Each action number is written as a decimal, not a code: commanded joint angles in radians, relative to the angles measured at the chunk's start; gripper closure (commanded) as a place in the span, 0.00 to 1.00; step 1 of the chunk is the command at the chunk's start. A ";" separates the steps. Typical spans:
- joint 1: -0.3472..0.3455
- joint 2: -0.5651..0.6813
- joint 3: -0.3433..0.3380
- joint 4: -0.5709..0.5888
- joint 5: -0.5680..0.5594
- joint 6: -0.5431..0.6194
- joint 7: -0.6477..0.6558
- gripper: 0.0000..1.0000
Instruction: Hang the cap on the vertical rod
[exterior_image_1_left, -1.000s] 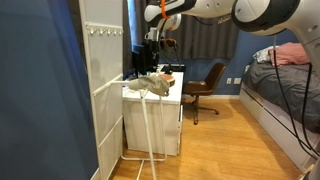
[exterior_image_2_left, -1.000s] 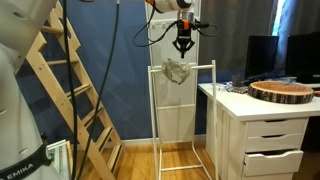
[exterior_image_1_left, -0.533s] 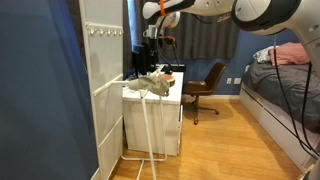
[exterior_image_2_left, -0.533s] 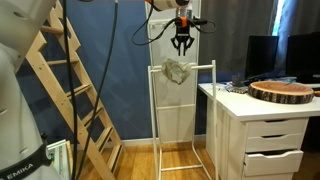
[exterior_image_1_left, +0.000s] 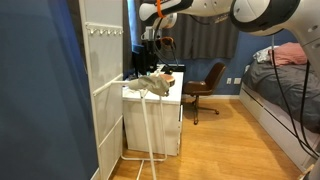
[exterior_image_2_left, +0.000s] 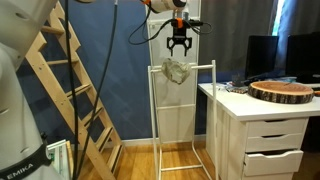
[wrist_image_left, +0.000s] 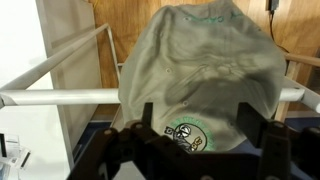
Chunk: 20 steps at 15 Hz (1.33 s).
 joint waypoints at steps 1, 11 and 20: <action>0.026 0.041 -0.009 0.061 -0.040 -0.039 0.011 0.00; 0.071 0.168 -0.013 0.180 -0.109 -0.065 -0.010 0.00; 0.070 0.232 -0.009 0.268 -0.110 -0.140 -0.015 0.69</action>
